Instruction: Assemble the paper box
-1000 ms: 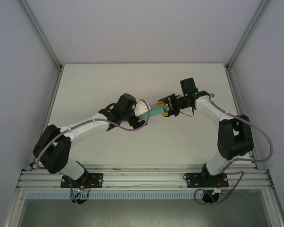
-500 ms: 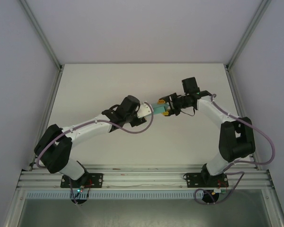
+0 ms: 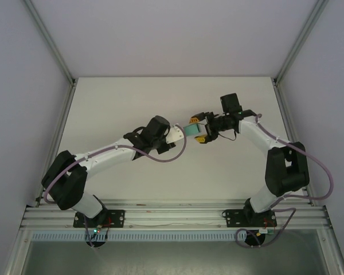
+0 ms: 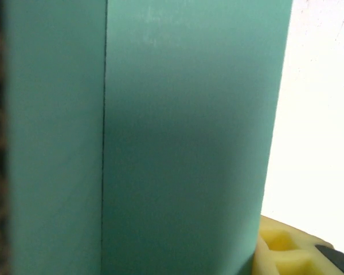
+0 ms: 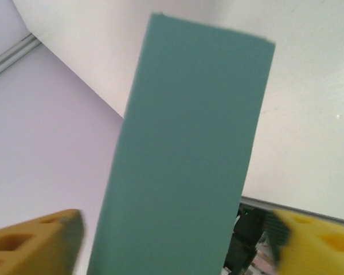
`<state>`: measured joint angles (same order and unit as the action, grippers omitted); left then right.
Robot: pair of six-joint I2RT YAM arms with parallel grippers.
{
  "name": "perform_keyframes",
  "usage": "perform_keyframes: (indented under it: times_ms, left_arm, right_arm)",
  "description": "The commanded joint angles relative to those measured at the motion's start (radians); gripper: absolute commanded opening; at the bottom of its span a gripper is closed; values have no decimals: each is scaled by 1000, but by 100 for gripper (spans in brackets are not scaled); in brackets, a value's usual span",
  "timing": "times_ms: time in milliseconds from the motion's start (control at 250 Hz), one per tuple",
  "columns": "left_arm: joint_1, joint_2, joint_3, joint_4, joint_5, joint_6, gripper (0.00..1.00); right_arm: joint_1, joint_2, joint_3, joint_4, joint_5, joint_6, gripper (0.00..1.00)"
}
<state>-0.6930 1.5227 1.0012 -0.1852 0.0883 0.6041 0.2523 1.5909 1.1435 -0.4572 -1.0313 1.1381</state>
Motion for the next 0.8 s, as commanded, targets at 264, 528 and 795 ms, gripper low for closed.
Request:
perform_keyframes:
  times_ms: [264, 528, 795]
  left_arm:
    - [18, 8, 71, -286, 27, 5, 41]
    - [108, 45, 148, -539, 353, 100, 42]
    - [119, 142, 223, -643, 343, 106, 45]
  right_arm:
    - [-104, -45, 102, -100, 480, -434, 100]
    - [-100, -133, 74, 41, 815, -794, 99]
    - [-104, -331, -235, 442, 948, -962, 100]
